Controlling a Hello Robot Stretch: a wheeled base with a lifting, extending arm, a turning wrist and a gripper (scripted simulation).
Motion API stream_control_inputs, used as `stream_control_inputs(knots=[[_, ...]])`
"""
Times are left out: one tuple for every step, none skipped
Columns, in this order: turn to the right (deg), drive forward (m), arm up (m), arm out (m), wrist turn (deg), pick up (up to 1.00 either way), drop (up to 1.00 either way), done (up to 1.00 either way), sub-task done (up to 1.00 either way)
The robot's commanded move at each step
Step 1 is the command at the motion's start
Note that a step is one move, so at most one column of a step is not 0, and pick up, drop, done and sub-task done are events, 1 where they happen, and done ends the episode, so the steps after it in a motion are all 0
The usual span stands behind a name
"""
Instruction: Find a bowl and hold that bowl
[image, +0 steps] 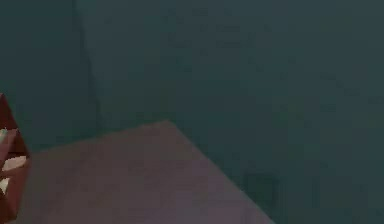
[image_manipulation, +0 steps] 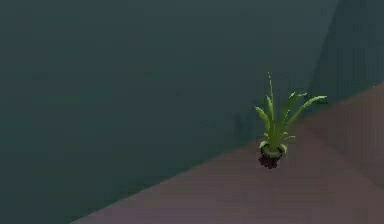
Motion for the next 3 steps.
stream_control_inputs(knots=[[-30.0,0.0,0.0,0.0,0.0,0.0,0.0,0.0,0.0],[0.0,1.0,0.0,0.0,0.0,0.0,0.0,0.0,0.0],[0.0,0.8,0.0,0.0,0.0,0.0,0.0,0.0,0.0]])
